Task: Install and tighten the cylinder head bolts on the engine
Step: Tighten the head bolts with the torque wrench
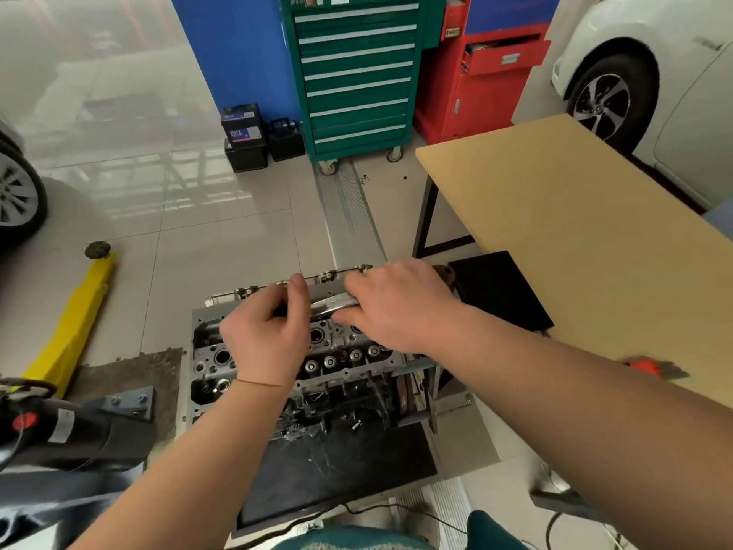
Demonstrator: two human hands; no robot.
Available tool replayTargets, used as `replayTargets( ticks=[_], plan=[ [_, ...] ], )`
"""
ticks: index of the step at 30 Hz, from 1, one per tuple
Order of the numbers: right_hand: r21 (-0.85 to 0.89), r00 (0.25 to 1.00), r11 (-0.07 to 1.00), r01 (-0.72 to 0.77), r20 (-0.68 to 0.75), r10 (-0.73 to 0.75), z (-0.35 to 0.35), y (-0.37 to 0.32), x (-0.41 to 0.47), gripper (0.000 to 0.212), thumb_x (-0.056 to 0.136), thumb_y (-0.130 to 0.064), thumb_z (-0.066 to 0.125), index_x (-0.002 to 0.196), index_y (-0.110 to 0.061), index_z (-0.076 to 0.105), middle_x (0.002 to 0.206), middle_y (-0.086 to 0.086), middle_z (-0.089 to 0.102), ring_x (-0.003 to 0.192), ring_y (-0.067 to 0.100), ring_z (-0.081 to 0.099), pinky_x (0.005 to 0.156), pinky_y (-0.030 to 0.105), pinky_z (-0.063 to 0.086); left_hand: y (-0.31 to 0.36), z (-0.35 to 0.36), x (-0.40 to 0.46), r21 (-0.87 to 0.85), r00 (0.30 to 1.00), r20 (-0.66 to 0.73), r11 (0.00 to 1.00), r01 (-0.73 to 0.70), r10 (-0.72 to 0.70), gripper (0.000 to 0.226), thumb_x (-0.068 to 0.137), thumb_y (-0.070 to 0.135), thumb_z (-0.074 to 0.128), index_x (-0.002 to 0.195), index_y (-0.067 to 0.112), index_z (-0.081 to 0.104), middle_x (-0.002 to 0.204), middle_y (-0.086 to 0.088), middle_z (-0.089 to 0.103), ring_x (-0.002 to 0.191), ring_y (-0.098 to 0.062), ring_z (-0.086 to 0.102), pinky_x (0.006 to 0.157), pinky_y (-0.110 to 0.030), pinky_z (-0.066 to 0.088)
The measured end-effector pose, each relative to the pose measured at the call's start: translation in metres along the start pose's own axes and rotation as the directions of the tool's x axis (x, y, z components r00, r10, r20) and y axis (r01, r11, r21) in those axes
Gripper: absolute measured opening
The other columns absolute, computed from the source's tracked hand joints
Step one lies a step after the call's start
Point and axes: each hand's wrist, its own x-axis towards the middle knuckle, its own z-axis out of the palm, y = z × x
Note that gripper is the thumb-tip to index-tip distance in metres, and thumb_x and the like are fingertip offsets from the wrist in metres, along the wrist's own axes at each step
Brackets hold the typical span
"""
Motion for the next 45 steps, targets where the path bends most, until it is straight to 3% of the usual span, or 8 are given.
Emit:
replayTargets(
  ticks=[8, 14, 24, 32, 35, 38, 41, 45],
  plan=[
    [0.011, 0.953, 0.953, -0.303, -0.016, 0.303, -0.007, -0.066, -0.042, 0.053, 0.1, -0.067, 0.037, 0.102, -0.019, 0.06, 0.079, 0.002, 0.065, 0.07, 0.026, 0.061, 0.06, 0.037, 0.034, -0.013, -0.016, 0.009, -0.106, 0.957, 0.126, 0.963, -0.249, 0.262, 0.045, 0.103, 0.035, 0.065, 0.06, 0.037, 0.051, 0.05, 0.02, 0.048, 0.044, -0.008, 0.054, 0.041, -0.029, 0.038],
    [0.06, 0.95, 0.948, -0.313, 0.039, 0.311, -0.016, -0.068, -0.045, 0.045, 0.106, -0.058, 0.032, 0.109, -0.02, 0.055, 0.09, 0.001, 0.067, 0.082, 0.026, 0.063, 0.064, 0.038, 0.035, -0.01, -0.021, 0.011, -0.139, 0.959, 0.168, 0.969, -0.205, 0.227, 0.046, 0.1, 0.037, 0.067, 0.056, 0.032, 0.055, 0.047, 0.013, 0.053, 0.044, -0.008, 0.055, 0.045, -0.022, 0.039],
    [0.037, 0.931, 0.931, -0.364, -0.011, 0.364, -0.015, -0.08, -0.048, 0.036, 0.106, -0.05, 0.035, 0.106, -0.02, 0.055, 0.087, 0.002, 0.065, 0.068, 0.023, 0.045, 0.062, 0.038, 0.031, -0.013, -0.023, 0.017, -0.206, 0.94, 0.246, 0.961, -0.186, 0.234, 0.045, 0.099, 0.033, 0.069, 0.058, 0.019, 0.061, 0.05, 0.009, 0.058, 0.047, -0.007, 0.057, 0.046, -0.018, 0.038],
    [0.004, 0.908, 0.908, -0.419, -0.001, 0.419, -0.015, -0.097, -0.061, 0.039, 0.107, -0.052, 0.031, 0.109, -0.021, 0.055, 0.087, -0.003, 0.064, 0.068, 0.019, 0.047, 0.06, 0.035, 0.034, -0.015, -0.029, 0.022, -0.299, 0.9, 0.362, 0.945, -0.134, 0.242, 0.04, 0.097, 0.04, 0.071, 0.062, 0.022, 0.067, 0.054, 0.005, 0.064, 0.049, -0.019, 0.063, 0.042, -0.038, 0.047],
    [0.018, 0.94, 0.941, -0.337, 0.073, 0.335, -0.021, -0.086, -0.061, 0.037, 0.106, -0.058, 0.031, 0.108, -0.028, 0.052, 0.08, -0.009, 0.06, 0.066, 0.016, 0.052, 0.056, 0.033, 0.039, -0.012, -0.033, 0.018, -0.315, 0.91, 0.371, 0.947, -0.063, 0.184, 0.042, 0.1, 0.042, 0.067, 0.06, 0.038, 0.06, 0.053, 0.011, 0.06, 0.049, -0.012, 0.059, 0.046, -0.032, 0.048],
    [0.198, 0.937, 0.944, -0.263, 0.284, 0.201, -0.038, -0.054, -0.054, 0.042, 0.093, -0.073, 0.04, 0.102, -0.037, 0.06, 0.071, -0.013, 0.061, 0.062, 0.008, 0.058, 0.053, 0.029, 0.045, -0.009, -0.033, 0.006, -0.317, 0.936, 0.35, 0.944, 0.088, 0.03, 0.047, 0.103, 0.047, 0.063, 0.059, 0.029, 0.061, 0.053, 0.004, 0.057, 0.051, -0.019, 0.056, 0.05, -0.036, 0.048],
    [0.525, 0.804, 0.716, -0.46, 0.588, 0.085, -0.046, -0.02, -0.053, 0.034, 0.089, -0.071, 0.055, 0.108, -0.046, 0.069, 0.085, -0.012, 0.075, 0.069, 0.005, 0.072, 0.058, 0.027, 0.057, 0.001, -0.029, -0.006, -0.352, 0.914, 0.31, 0.862, 0.365, -0.26, 0.052, 0.099, 0.056, 0.061, 0.067, 0.015, 0.068, 0.063, -0.006, 0.065, 0.065, -0.03, 0.064, 0.066, -0.048, 0.059],
    [0.599, 0.686, 0.502, -0.623, 0.727, -0.016, -0.027, 0.001, -0.057, 0.04, 0.095, -0.06, 0.063, 0.097, -0.02, 0.067, 0.081, 0.014, 0.076, 0.069, 0.033, 0.075, 0.056, 0.033, 0.057, 0.019, -0.019, -0.009, -0.533, 0.807, 0.259, 0.618, 0.578, -0.531, 0.049, 0.098, 0.048, 0.058, 0.072, 0.01, 0.074, 0.074, -0.01, 0.073, 0.078, -0.021, 0.069, 0.102, -0.045, 0.052]
  ],
)
